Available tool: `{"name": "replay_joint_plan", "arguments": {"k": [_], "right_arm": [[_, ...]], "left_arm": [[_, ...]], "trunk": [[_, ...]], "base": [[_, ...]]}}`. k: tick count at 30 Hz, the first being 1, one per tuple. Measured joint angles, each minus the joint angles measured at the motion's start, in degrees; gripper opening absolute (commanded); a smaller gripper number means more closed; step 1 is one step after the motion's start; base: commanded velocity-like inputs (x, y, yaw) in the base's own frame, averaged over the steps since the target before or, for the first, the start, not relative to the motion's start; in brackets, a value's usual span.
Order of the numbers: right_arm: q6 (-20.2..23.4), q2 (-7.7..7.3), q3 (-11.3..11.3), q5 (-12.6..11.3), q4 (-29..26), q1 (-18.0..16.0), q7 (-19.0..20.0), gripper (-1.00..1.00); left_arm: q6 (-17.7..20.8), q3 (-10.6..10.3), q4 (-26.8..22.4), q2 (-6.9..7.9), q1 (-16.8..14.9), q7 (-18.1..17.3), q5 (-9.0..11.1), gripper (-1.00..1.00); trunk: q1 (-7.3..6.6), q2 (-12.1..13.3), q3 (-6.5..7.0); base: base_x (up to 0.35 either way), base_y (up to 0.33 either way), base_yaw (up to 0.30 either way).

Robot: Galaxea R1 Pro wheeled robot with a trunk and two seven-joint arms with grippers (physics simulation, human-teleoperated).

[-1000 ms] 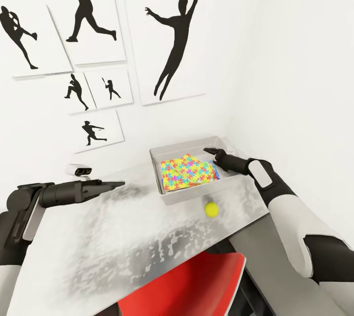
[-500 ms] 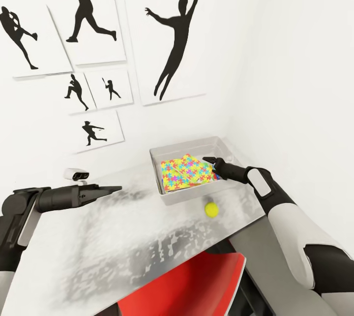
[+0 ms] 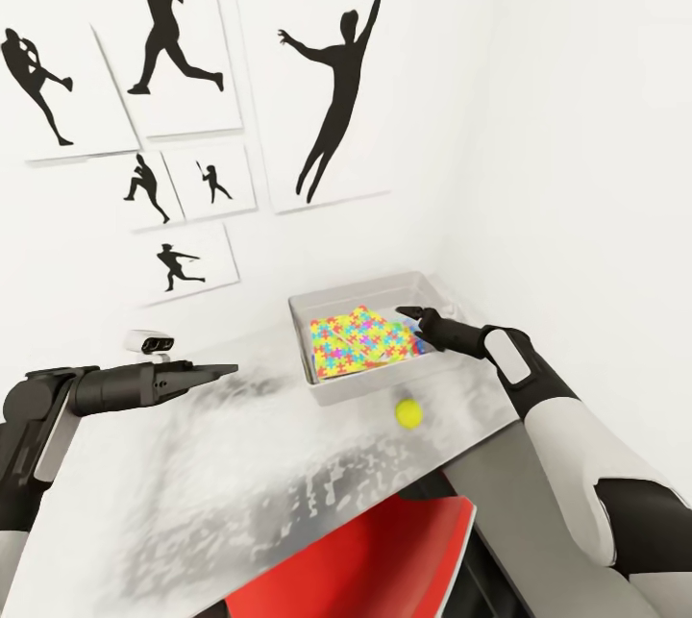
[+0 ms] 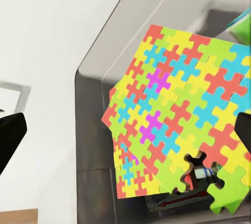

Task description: Put all the toys in the child's room - the three board games (two on the bed and one on the table), the two jigsaw puzzles on the table, and the tennis ball on the table - inside the toy box on the table in the child's room.

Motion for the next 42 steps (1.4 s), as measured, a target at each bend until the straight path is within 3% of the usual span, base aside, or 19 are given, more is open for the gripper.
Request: {"name": "replay_joint_plan", "arguments": {"k": [19, 36, 42], "right_arm": [[1.9, -0.03, 0.2, 0.0, 0.0, 0.1, -0.1, 1.00], [2.5, -0.05, 3.8, -0.1, -0.1, 1.6, -0.3, 1.00], [2.6, -0.06, 6.7, -0.1, -1.2, 1.9, -0.3, 1.00]], "left_arm": [[0.0, 0.1, 0.0, 0.07, 0.0, 0.0, 0.0, 1.00], [0.0, 1.2, 0.0, 0.09, 0.2, 0.0, 0.0, 1.00], [0.0, 1.2, 0.0, 0.09, 0.2, 0.0, 0.0, 1.00]], "trunk": [[0.00, 0.0, 1.68], [0.00, 0.0, 1.91], [0.00, 0.0, 1.91]], "base": [[0.000, 0.000, -0.079], [0.000, 0.000, -0.005], [0.000, 0.000, 0.000]]}}
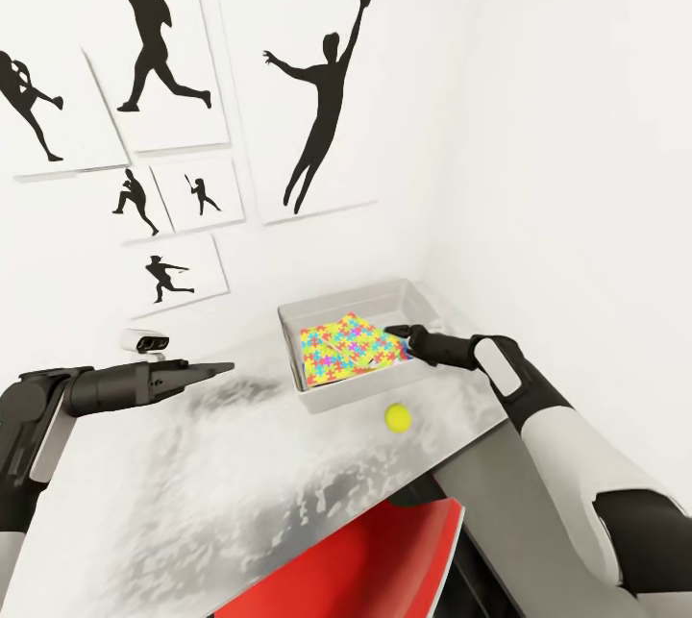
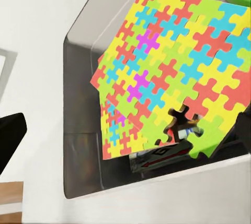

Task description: Put all the toys in the child's room - the three board games (two on the bed and one on the table), the two jigsaw puzzles on the table, and the tennis ball on the table - inside the toy box on the table in the child's room.

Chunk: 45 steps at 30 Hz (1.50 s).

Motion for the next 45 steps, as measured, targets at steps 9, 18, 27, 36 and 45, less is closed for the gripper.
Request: {"name": "replay_joint_plan", "arguments": {"k": [9, 18, 27, 36, 45], "right_arm": [[2.3, -0.26, 1.0, -0.1, -5.5, 3.2, 0.0, 1.00], [4.8, -0.68, 1.1, 0.0, -14.6, 7.3, -0.2, 1.00], [5.0, -0.62, 1.2, 0.0, -15.5, 8.3, -1.6, 1.00], [5.0, -0.16, 1.3, -0.1, -15.5, 8.4, -8.3, 1.00], [5.0, 0.36, 2.5, 2.9, -15.3, 8.4, -15.1, 1.00]], "left_arm": [[0.0, 0.0, 0.0, 0.00, 0.0, 0.0, 0.0, 1.00], [0.0, 0.1, 0.0, 0.00, 0.1, 0.0, 0.0, 1.00], [0.0, 0.1, 0.0, 0.00, 0.1, 0.0, 0.0, 1.00], [0.0, 0.4, 0.0, 0.00, 0.1, 0.0, 0.0, 1.00], [0.0, 0.4, 0.0, 0.00, 0.1, 0.0, 0.0, 1.00]], "trunk": [[0.00, 0.0, 0.00], [0.00, 0.0, 0.00], [0.00, 0.0, 0.00], [0.00, 0.0, 0.00], [0.00, 0.0, 0.00]], "base": [[0.000, 0.000, 0.000], [0.000, 0.000, 0.000], [0.000, 0.000, 0.000], [0.000, 0.000, 0.000], [0.000, 0.000, 0.000]]}}
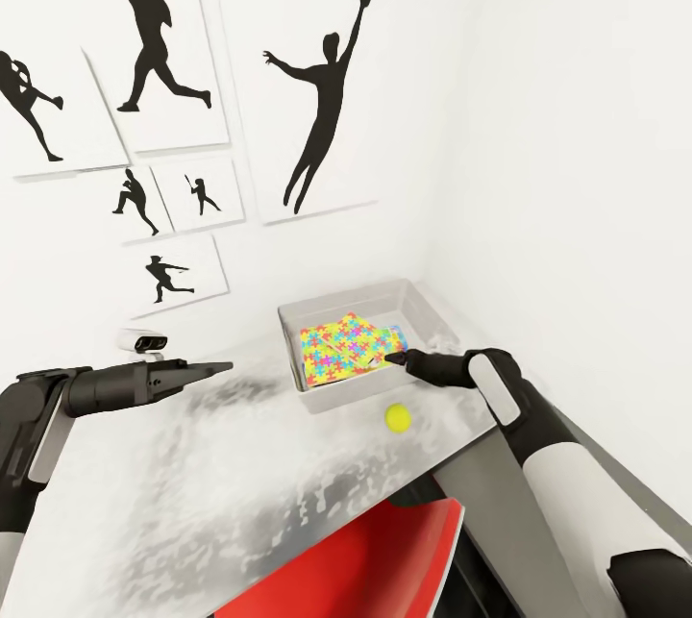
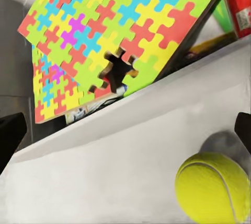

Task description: Put all the toys in the child's room - the three board games (two on the bed and one on the table), the two jigsaw puzzles on the table, and the tennis ball on the table - inside the toy box on the table in the child's room.

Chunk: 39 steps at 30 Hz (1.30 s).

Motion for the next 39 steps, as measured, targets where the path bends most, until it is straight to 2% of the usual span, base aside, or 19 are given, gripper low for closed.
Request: {"name": "replay_joint_plan", "arguments": {"k": [5, 9, 19, 26, 31, 39], "right_arm": [[0.0, 0.05, 3.0, 0.9, 0.1, 0.0, -0.8, 1.00], [0.0, 0.06, 4.0, 1.1, 0.7, 0.0, -1.1, 1.00], [0.0, 0.19, 5.3, 1.4, 3.5, 0.0, -3.5, 1.00], [0.0, 0.24, 7.2, 1.5, 4.2, 0.0, -3.9, 1.00], [0.0, 0.29, 7.6, 1.5, 5.8, 0.0, -4.2, 1.00], [0.1, 0.45, 7.7, 2.1, 7.5, 0.0, -9.5, 1.00]], "left_arm": [[0.0, 0.0, 0.0, 0.00, 0.0, 0.0, 0.0, 1.00], [0.0, 0.0, 0.0, 0.00, 0.0, 0.0, 0.0, 1.00], [0.0, 0.0, 0.0, 0.00, 0.1, 0.0, 0.0, 1.00], [0.0, 0.0, 0.0, 0.00, 0.1, 0.0, 0.0, 1.00], [0.0, 0.0, 0.0, 0.00, 0.1, 0.0, 0.0, 1.00], [0.0, 0.0, 0.0, 0.00, 0.1, 0.0, 0.0, 1.00]], "trunk": [[0.00, 0.0, 0.14], [0.00, 0.0, 0.42], [0.00, 0.0, 0.68], [0.00, 0.0, 0.69], [0.00, 0.0, 0.69], [0.00, 0.0, 0.69]], "base": [[0.000, 0.000, 0.000], [0.000, 0.000, 0.004], [0.000, 0.000, 0.007], [0.000, 0.000, 0.000], [0.000, 0.000, 0.000], [0.000, 0.000, 0.000]]}}
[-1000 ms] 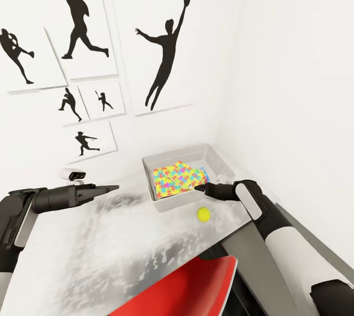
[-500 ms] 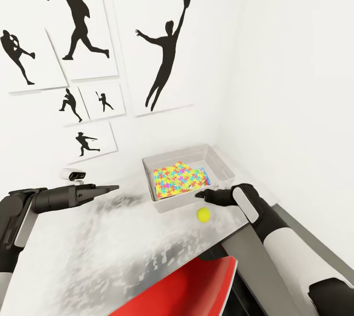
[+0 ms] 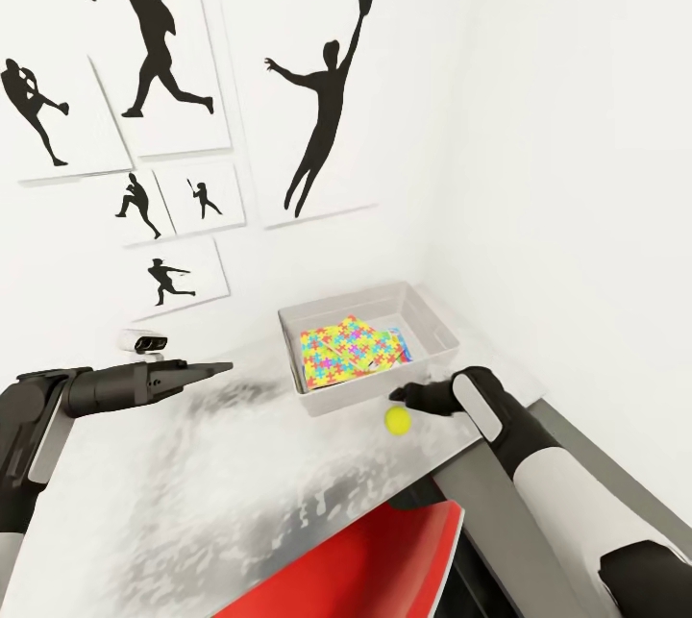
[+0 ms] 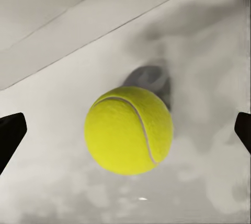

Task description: Put all the toys in the child's room - the three board games (two on the bed and one on the table), the two jigsaw puzzles on the table, and the tennis ball on the table - inside the toy box on the table in the child's room.

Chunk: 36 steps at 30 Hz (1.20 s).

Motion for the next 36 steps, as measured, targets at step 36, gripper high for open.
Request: {"name": "replay_joint_plan", "arguments": {"k": [36], "right_arm": [[-0.6, 4.42, 0.0, 7.6, 3.3, 0.0, -3.7, 1.00]], "left_arm": [[0.0, 0.0, 0.0, 0.00, 0.0, 0.0, -0.1, 1.00]], "trunk": [[0.00, 0.0, 0.00]], "base": [[0.000, 0.000, 0.000]]}}
